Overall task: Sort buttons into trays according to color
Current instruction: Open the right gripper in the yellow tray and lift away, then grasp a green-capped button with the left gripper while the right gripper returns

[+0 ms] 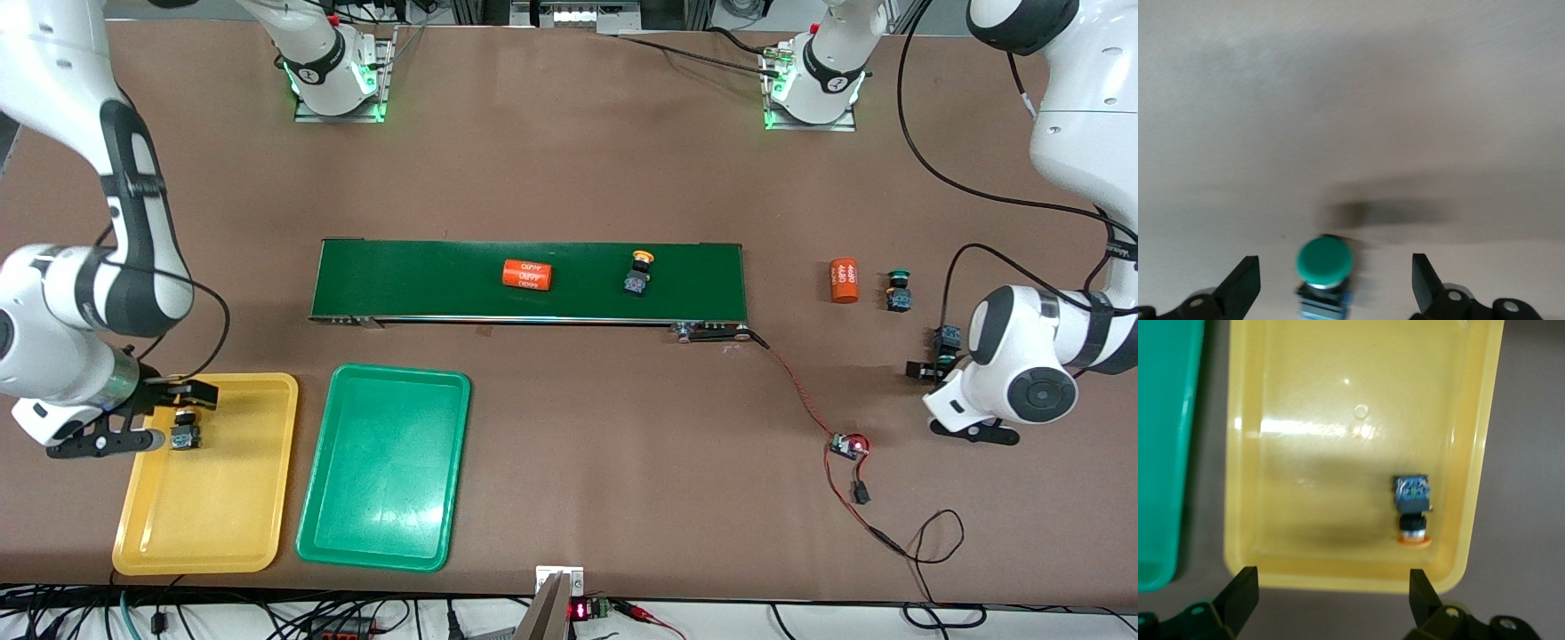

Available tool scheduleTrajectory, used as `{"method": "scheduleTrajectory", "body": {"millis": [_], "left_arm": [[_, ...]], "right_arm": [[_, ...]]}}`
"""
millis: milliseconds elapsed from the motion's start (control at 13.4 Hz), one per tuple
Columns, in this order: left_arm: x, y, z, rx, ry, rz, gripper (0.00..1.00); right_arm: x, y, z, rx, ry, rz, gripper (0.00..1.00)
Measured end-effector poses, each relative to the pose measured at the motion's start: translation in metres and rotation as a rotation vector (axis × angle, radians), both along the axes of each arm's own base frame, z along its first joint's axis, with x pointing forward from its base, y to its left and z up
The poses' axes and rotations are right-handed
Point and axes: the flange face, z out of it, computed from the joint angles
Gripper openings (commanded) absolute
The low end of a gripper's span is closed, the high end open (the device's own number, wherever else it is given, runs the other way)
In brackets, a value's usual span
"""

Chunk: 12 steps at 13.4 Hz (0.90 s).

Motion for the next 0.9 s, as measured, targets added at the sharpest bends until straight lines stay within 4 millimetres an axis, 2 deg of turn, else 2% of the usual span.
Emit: {"method": "scheduleTrajectory", "body": {"millis": [299, 448, 597, 746, 896], "left_arm": [[-0.016, -0.005, -0.005, 0.0, 0.025, -0.016, 1.0], [-0.029, -0.007, -0.003, -0.02, -0.017, -0.052, 1.0], [-0.044, 0.006, -0.007, -0.032, -0.069, -0.104, 1.0], [-0.058, 0.022, -0.016, -0.058, -0.078, -0.104, 0.91], [-0.072, 0.023, -0.029, -0.118, -0.067, -0.052, 0.71]], "right_arm": [[-0.03, 0.047, 0.04, 0.006, 0.034, -0.051, 1.0], [-0.051, 0.084, 0.06, 0.012, 0.033, -0.09, 1.0], [-0.074, 0.13, 0.078, 0.025, 0.027, -0.117, 1.0], [-0.097, 0.168, 0.088, 0.059, 0.034, -0.121, 1.0], [-0.121, 0.196, 0.092, 0.102, 0.055, -0.141, 1.0]]}}
